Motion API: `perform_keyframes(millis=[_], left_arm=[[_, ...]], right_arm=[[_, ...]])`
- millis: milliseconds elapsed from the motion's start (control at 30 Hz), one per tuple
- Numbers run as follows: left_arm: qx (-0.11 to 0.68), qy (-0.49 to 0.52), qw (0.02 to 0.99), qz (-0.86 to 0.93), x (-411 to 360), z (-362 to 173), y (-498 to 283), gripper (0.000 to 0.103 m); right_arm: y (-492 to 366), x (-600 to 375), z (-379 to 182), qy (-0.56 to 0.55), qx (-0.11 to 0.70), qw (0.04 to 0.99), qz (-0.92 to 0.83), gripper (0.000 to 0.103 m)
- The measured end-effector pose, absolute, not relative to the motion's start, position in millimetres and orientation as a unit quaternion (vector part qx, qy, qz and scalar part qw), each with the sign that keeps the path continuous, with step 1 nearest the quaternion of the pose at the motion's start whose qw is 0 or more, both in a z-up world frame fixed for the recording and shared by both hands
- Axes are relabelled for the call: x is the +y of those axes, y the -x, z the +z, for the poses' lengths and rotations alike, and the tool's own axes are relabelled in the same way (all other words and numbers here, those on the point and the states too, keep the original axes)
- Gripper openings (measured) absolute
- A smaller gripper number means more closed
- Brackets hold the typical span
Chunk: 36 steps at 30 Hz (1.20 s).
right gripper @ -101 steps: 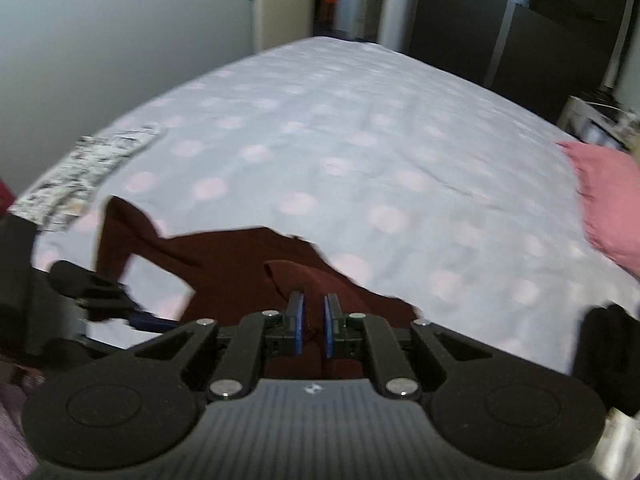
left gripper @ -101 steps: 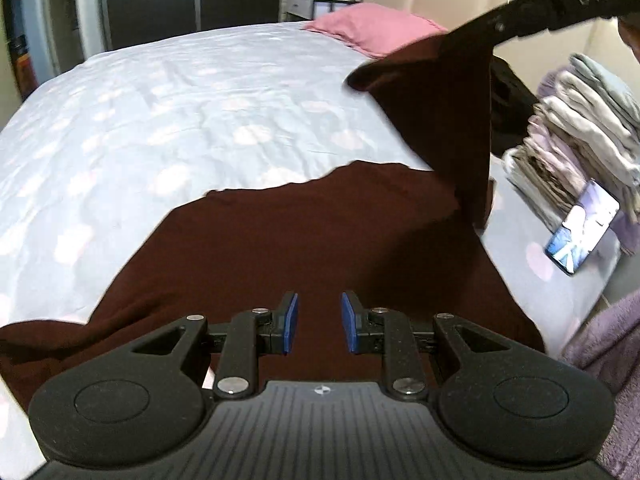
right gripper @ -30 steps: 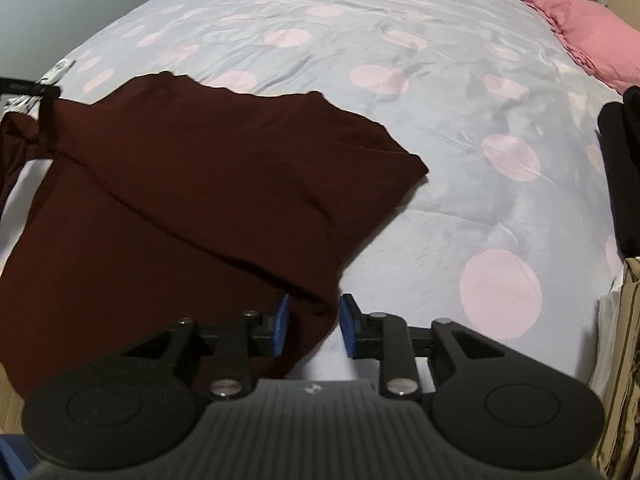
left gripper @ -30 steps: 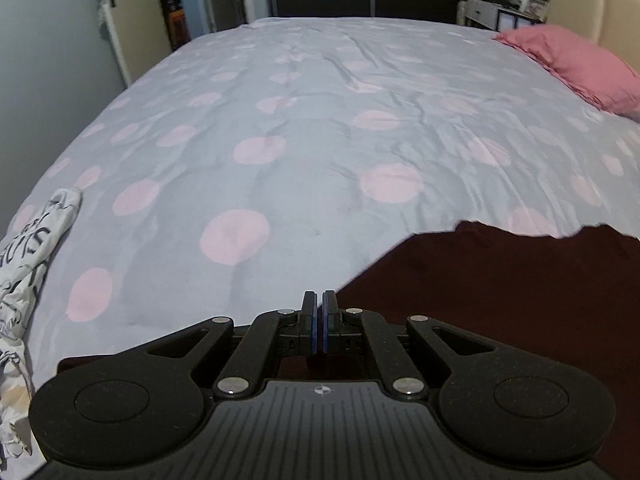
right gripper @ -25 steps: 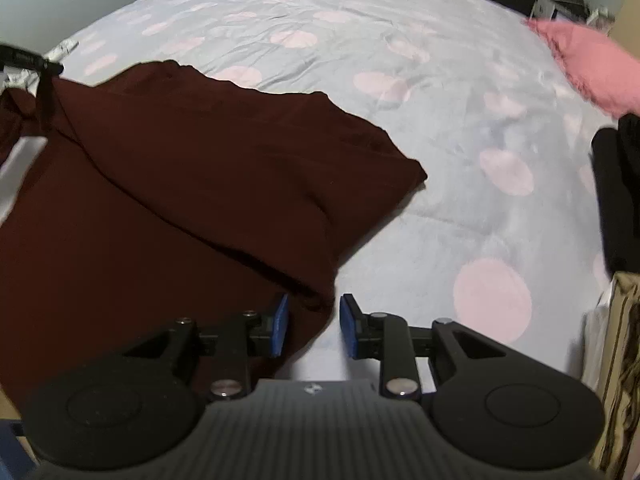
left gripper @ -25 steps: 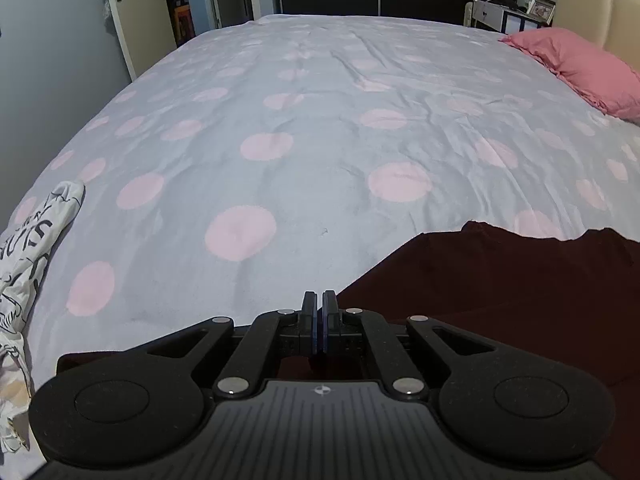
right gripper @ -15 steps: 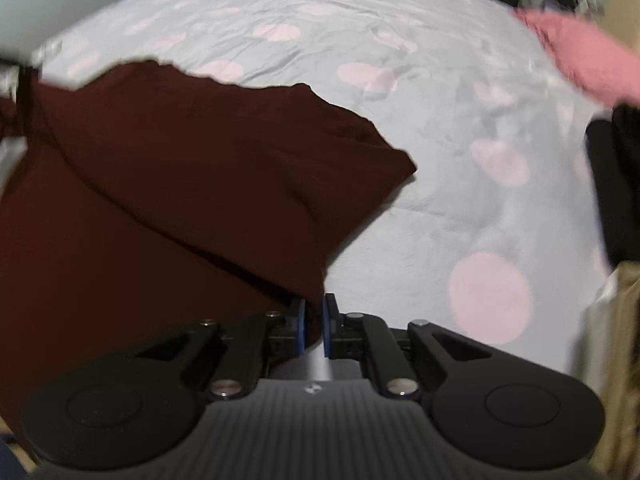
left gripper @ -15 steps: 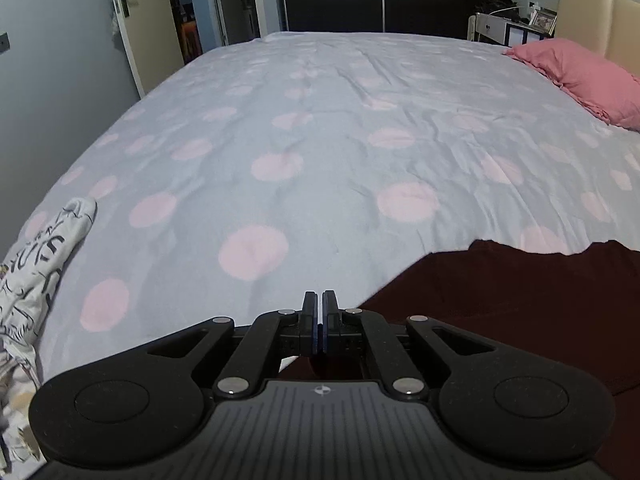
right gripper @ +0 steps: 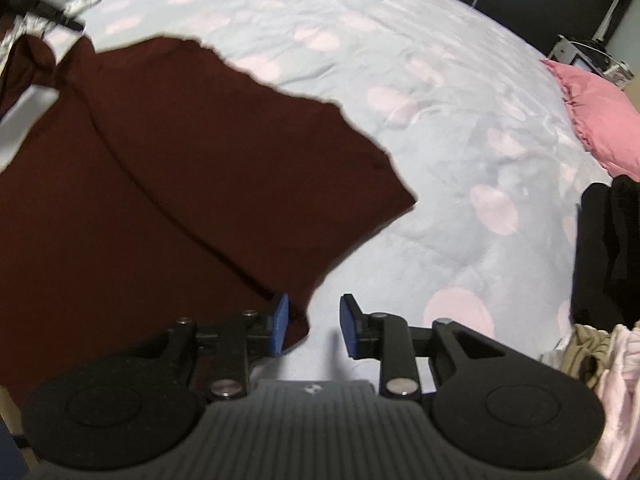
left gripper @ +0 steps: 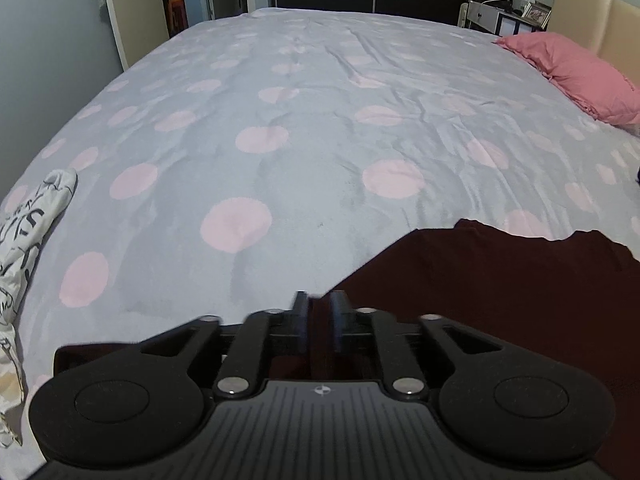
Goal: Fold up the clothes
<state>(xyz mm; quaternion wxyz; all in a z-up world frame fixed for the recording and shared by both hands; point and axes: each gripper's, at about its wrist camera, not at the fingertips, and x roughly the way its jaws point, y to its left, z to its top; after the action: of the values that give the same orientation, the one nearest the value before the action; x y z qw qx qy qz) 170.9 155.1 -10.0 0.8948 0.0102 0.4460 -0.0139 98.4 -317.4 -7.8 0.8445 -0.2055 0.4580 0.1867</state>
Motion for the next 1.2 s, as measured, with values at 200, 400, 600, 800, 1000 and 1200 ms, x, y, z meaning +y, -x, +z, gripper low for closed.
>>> perform_keyframes(millis=[200,400,600,800,1000,1200], left_arm=[[0.471,0.017,0.881,-0.031,159.6,-28.9,-163.4,0.038],[0.488,0.04,0.871,-0.043,161.9,-54.5,-168.0,0.032],[0.486,0.051,0.871,-0.056,161.0,-57.6,-170.0,0.016],[0.48,0.063,0.873,-0.066,161.5,-54.4,-171.1,0.007],[0.49,0.056,0.867,-0.067,167.0,-36.0,-173.2,0.006],[0.567,0.059,0.82,-0.054,178.7,-51.8,-177.4,0.006]], right_arm=[[-124.9,-337.1,5.8,0.151,0.454,0.868,0.132,0.031],[-174.6,-349.5,8.8,0.083,0.459,0.879,0.097,0.031],[-223.9,-358.5,-5.6,-0.018,0.487,0.871,0.062,0.031],[-248.3,-368.9,-36.0,-0.114,0.527,0.841,0.043,0.024],[-246.9,-370.2,-29.5,-0.118,0.506,0.854,0.014,0.006],[-248.4,-371.9,-36.3,-0.11,0.514,0.851,-0.005,0.006]])
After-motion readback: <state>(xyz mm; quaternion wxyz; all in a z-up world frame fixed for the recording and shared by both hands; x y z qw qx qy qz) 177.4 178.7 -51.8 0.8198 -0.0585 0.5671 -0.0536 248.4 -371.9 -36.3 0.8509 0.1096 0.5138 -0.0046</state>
